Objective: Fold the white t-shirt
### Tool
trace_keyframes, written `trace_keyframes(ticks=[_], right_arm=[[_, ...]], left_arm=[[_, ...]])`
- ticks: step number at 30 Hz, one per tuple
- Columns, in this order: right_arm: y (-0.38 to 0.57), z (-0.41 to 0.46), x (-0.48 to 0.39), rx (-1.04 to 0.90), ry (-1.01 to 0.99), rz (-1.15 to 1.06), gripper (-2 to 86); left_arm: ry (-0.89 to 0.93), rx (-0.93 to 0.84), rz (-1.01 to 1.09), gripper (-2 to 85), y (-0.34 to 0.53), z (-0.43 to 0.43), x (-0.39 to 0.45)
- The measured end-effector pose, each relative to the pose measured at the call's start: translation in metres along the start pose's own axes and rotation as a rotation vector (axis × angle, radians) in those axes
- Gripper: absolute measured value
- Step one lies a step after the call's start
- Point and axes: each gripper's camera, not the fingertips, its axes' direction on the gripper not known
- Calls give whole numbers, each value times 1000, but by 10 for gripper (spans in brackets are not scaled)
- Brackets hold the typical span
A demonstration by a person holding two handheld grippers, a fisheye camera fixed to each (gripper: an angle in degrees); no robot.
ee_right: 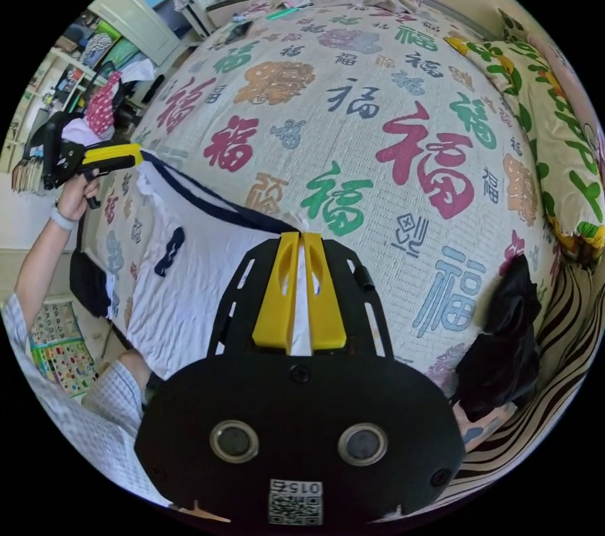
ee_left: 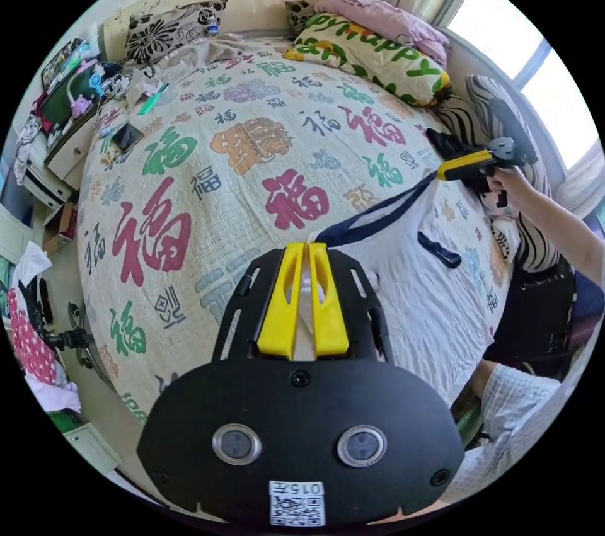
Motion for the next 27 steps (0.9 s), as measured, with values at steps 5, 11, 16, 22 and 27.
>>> trace_keyframes(ticks=[5,11,16,22,27], right_arm=[[107,-6,-18,-14,-163,-45,-6],[239,35,-58,-186,-281,-41,-5],[306,100,-77,-342,-308,-31,-4],[333,140,-81,-414,-222,-73,-5],[351,152,-68,-461,-217,3,-6]], left_arm=[[170,8,-13,5,120,-42,55],[259,-160,-181,6,254,-36,123],[244,-230,-296,8,312,-22,149],[204,-284,-348,16,331,-8,156],[199,-312,-359,45,341,-21,159]])
